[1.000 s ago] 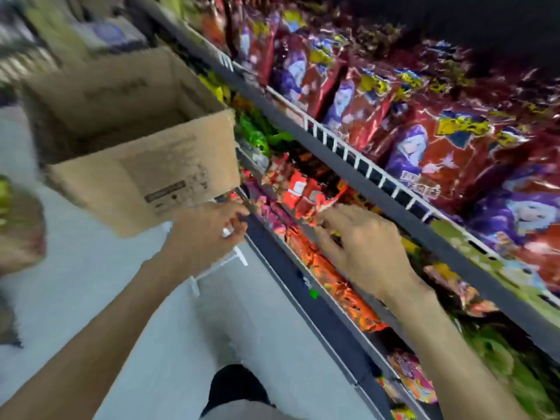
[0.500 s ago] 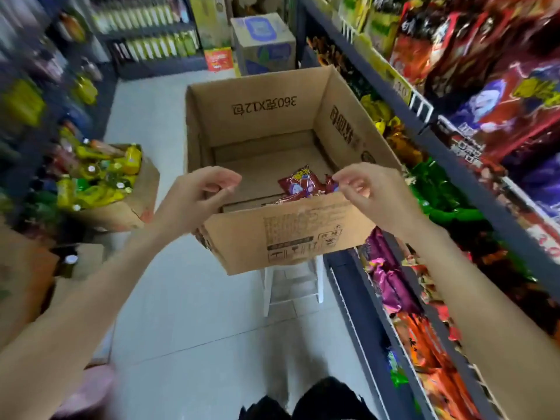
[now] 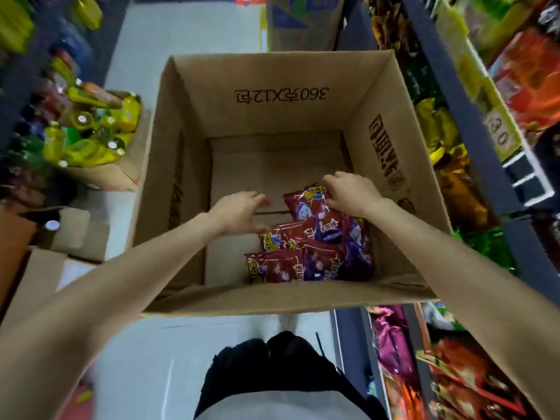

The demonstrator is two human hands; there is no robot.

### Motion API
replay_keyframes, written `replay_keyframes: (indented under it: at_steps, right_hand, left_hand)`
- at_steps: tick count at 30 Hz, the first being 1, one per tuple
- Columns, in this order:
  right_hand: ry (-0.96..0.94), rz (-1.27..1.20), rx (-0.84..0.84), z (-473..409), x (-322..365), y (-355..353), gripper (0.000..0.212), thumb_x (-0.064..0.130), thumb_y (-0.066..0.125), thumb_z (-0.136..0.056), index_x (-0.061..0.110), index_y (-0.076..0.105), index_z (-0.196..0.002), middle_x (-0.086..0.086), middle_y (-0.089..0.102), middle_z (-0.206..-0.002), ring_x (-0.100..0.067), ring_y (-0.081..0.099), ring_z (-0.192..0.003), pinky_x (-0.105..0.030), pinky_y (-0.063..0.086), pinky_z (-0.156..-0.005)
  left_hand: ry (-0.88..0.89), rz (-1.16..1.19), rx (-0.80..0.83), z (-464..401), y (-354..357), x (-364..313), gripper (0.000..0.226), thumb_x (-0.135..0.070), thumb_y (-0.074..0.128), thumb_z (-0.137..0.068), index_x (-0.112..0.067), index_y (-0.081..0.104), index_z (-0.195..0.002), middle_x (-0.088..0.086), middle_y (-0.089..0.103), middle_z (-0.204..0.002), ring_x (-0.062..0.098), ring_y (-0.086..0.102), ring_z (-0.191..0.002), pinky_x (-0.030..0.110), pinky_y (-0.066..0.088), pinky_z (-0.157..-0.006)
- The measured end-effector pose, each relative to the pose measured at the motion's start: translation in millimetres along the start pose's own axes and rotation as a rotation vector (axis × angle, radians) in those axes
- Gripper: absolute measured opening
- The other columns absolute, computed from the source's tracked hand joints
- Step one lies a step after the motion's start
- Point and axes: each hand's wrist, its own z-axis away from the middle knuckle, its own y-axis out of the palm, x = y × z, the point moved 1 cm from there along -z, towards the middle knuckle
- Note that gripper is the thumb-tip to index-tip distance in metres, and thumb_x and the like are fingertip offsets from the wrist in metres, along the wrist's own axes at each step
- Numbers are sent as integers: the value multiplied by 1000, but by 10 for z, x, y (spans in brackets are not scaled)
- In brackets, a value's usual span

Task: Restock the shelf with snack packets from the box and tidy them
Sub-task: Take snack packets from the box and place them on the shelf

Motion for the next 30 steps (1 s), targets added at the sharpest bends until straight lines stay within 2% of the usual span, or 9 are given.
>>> replay_keyframes:
  at_steps: [3,6,10,14,19,22,25,27,30]
  right_hand:
    - [79,-28,109,-280,-95,285,60,36,61,-89,19,35,-141,-11,51,-131,-28,54,-116,-39,48,-87]
    - [166,-91,253,-489,-196,568,79,41,64,-86,24,19,-149,-17,38,-144,-35,42,-128,-46,43,-99]
    - [251,-189,348,-662,-255,814,91,46,63,-86,30,2,-152,-22,23,-152,-40,31,-136,-51,34,-107]
    - [267,-323,413,-796,-250,929,98,52,62,-84,31,-7,-151,-22,35,-147,-39,41,-130,-50,39,-104]
    - [204,-440,381,-859,-92,942,97,44,71,-80,31,6,-151,-21,15,-155,-41,32,-136,-49,35,-107]
    - [173,-550,313,-967,35,913,93,35,73,-80,28,12,-150,-21,21,-153,-38,35,-135,-46,35,-108]
    - [184,-573,312,-1067,124,935,92,32,72,-82,21,11,-150,-19,39,-144,-33,46,-127,-41,39,-105]
    - [203,-550,355,-1098,146,967,89,35,70,-83,15,14,-150,-14,52,-134,-28,54,-118,-39,45,-100]
    - [209,-488,391,-1102,140,1006,79,48,65,-84,11,30,-144,-10,55,-132,-28,53,-119,-43,41,-104]
  left_hand:
    - [-22,-41,202,-140,272,-18,81,-60,66,-76,-22,34,-140,6,40,-143,23,39,-129,39,39,-103]
    - [-37,-85,440,-212,577,-87,115,-64,70,-68,-18,4,-151,10,4,-158,31,5,-144,49,15,-115]
    - [-24,-66,525,-353,886,-99,130,-62,76,-62,-19,-10,-150,8,-21,-156,33,-14,-143,56,6,-114]
    - [-29,9,464,-432,1072,19,120,-53,79,-65,-20,1,-150,9,-1,-158,30,6,-143,49,22,-114]
    - [32,126,319,-523,1038,176,74,-41,79,-70,-22,40,-130,10,38,-136,23,36,-123,34,34,-99]
    - [31,137,232,-607,887,272,65,-33,76,-74,-25,42,-129,5,37,-137,21,35,-123,35,35,-99]
    - [-33,152,204,-619,832,349,64,-30,76,-75,-29,41,-129,4,36,-138,21,34,-125,36,36,-99]
    - [-91,190,173,-572,853,347,71,-28,76,-75,-27,36,-134,7,31,-142,24,31,-129,39,37,-101]
    - [-293,281,107,-484,942,342,87,-31,78,-74,-28,24,-143,12,27,-145,29,34,-131,44,38,-103]
